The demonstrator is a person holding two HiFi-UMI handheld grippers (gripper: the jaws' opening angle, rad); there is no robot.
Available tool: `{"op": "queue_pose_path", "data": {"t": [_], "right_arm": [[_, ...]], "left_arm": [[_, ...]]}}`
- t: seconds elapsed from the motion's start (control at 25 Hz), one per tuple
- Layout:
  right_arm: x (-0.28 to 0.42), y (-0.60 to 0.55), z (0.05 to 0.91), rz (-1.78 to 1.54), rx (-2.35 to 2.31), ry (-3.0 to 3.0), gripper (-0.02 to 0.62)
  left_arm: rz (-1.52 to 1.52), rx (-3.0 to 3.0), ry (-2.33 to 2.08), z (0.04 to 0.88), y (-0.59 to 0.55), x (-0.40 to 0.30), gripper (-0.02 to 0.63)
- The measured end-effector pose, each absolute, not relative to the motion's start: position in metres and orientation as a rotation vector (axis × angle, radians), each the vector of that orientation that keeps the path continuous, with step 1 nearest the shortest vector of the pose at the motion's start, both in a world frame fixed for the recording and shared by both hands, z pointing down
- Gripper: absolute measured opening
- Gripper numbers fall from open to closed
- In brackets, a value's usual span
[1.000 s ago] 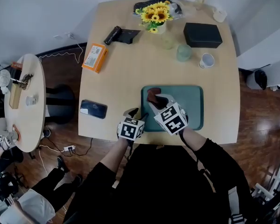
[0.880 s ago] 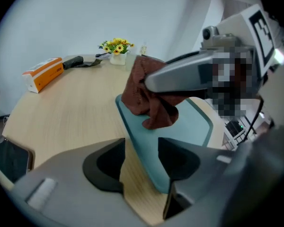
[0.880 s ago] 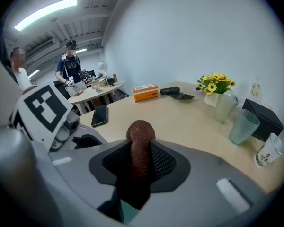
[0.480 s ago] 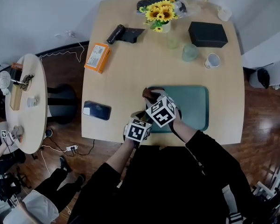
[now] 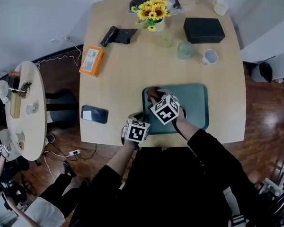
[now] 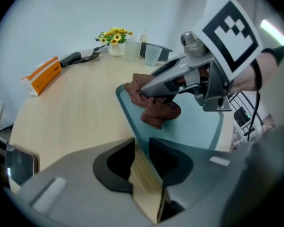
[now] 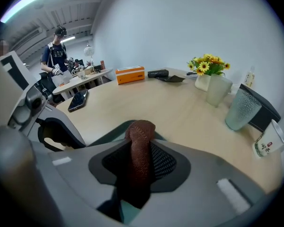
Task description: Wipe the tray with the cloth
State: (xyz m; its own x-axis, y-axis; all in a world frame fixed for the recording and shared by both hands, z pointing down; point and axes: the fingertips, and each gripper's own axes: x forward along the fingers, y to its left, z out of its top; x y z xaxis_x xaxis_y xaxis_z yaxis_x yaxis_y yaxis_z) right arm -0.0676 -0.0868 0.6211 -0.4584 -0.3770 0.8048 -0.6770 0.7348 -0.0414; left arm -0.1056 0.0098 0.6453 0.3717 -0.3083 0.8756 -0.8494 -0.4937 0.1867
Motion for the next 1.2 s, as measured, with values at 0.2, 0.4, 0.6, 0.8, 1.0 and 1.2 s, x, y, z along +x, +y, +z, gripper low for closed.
{"op": "queue_pose_path", "data": {"t": [0.2, 0.4, 0.6, 0.8, 1.0, 1.2], "right_arm": [[-0.029, -0.087, 0.62, 0.449, 0.853, -2.066, 0.112], [0.052, -0.083, 0.622, 0.506, 0.963, -2.02, 0.114], [0.144, -0.077, 0.619, 0.523, 1.043, -1.938, 0.114], [0.194, -0.071, 0.618, 0.616, 1.131, -1.89, 0.115], [0.165, -0.068, 0.621, 0.589, 1.132, -1.906, 0.114], [0.074, -0.06, 0.618, 0.611, 1.042, -1.993, 0.114]], "left_arm": [[1.081, 1.965, -1.025, 0.646, 0.011, -0.109, 0.077], [1.085, 1.929, -1.048, 0.646, 0.014, -0.111, 0.077], [1.088, 1.92, -1.063, 0.646, 0.013, -0.11, 0.077], [1.075, 1.894, -1.079, 0.645, 0.013, -0.106, 0.071], [0.988, 1.872, -1.112, 0.644, 0.012, -0.105, 0.052], [0.956, 1.88, -1.093, 0.643, 0.014, -0.107, 0.051]]}}
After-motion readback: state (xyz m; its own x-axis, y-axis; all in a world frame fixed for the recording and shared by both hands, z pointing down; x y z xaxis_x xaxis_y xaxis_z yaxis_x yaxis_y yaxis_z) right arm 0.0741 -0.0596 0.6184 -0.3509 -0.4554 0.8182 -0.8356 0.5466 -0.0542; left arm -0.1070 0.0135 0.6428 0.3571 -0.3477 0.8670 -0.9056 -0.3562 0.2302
